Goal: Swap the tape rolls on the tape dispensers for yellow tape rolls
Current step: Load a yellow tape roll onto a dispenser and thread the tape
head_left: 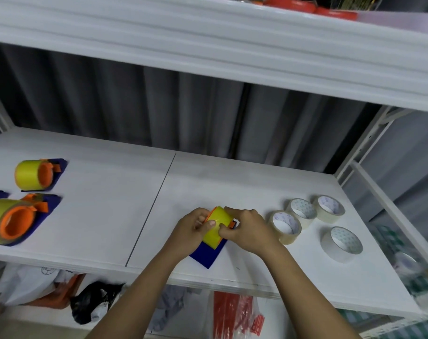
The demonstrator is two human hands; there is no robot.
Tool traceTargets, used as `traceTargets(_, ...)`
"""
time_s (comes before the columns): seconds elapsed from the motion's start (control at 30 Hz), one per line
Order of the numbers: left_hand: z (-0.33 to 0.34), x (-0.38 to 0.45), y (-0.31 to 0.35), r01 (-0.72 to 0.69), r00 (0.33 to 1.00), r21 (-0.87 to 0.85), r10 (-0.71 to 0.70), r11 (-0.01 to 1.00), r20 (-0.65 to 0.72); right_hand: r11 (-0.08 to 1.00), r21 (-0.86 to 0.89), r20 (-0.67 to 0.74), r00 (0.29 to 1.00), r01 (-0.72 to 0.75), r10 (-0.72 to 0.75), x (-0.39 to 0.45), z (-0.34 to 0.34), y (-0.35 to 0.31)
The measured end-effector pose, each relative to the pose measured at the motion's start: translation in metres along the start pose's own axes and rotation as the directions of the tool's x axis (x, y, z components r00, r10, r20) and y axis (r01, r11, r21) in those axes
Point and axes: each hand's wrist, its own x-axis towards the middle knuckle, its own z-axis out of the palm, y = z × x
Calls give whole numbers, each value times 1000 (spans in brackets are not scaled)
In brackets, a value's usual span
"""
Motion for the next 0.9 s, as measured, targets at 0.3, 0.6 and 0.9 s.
traceTargets(0.3,2,1,-8,21,1000,75,-19,997,-19,993,111,-31,999,-26,30,6,2,10)
traceTargets(0.6,5,9,-11,19,999,122,-14,992,-42,975,-160,-223,956,156,-190,-7,18,4)
traceTargets(0.9,9,20,-13,78,995,146,-69,986,-66,955,-254,-81,980,155,-181,-4,10,-1)
